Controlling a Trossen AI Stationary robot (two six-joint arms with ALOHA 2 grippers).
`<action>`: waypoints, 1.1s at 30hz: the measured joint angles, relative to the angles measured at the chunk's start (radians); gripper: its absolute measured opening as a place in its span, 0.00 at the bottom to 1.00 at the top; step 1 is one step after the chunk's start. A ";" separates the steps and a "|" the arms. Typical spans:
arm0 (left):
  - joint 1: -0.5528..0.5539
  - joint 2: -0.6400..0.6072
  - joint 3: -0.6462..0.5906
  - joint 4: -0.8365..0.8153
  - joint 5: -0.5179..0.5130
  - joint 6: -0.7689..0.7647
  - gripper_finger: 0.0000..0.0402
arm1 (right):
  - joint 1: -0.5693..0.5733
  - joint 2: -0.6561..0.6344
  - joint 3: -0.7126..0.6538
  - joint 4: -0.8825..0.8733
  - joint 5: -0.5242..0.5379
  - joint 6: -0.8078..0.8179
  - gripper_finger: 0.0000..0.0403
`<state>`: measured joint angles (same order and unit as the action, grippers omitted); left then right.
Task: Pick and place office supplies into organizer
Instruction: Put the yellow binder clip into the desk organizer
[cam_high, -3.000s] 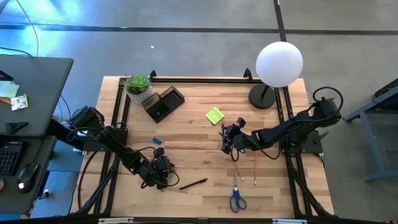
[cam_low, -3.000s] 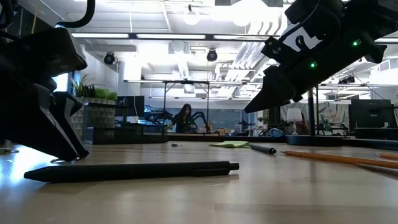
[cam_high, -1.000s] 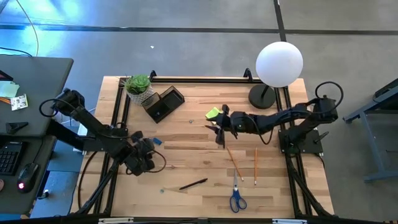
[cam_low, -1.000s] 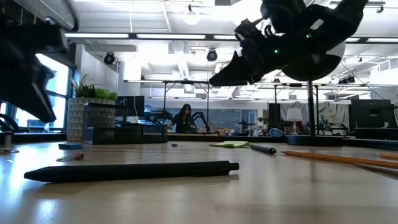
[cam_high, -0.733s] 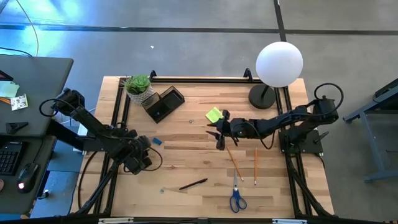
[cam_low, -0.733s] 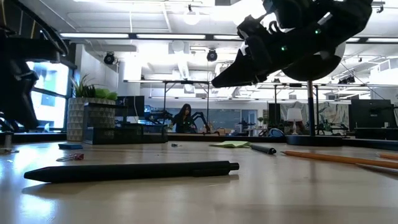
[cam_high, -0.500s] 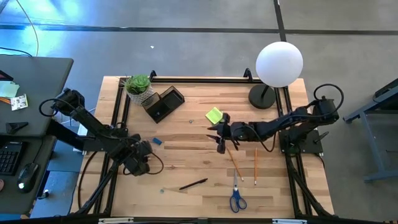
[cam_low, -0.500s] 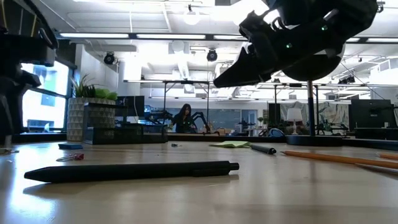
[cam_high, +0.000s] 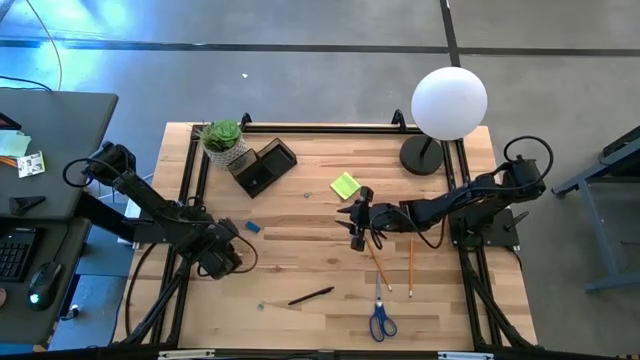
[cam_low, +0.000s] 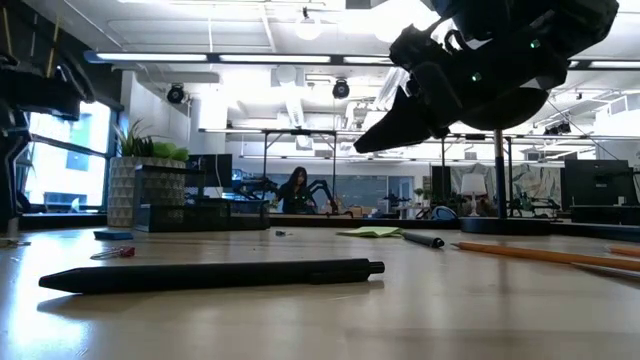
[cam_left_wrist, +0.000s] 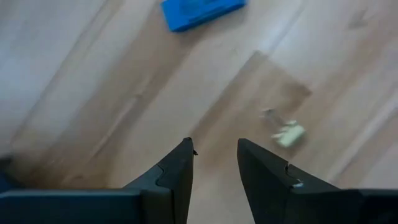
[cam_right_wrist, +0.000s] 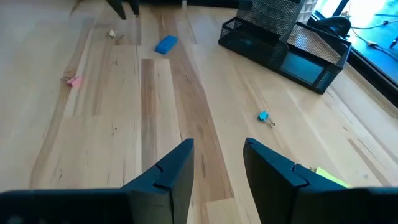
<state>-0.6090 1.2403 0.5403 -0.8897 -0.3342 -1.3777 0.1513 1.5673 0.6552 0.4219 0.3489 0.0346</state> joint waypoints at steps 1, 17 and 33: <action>0.000 0.001 -0.005 0.002 0.003 -0.003 0.29 | 0.000 0.000 0.000 -0.001 0.000 0.002 0.33; 0.002 0.001 -0.096 0.485 -0.274 0.231 0.29 | 0.000 0.000 0.000 0.009 0.001 0.011 0.33; 0.013 -0.007 -0.082 0.423 -0.106 0.941 0.29 | 0.000 0.000 0.000 0.006 0.000 0.013 0.33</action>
<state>-0.5957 1.2335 0.4580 -0.4667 -0.4400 -0.4366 0.1516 1.5673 0.6552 0.4280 0.3492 0.0473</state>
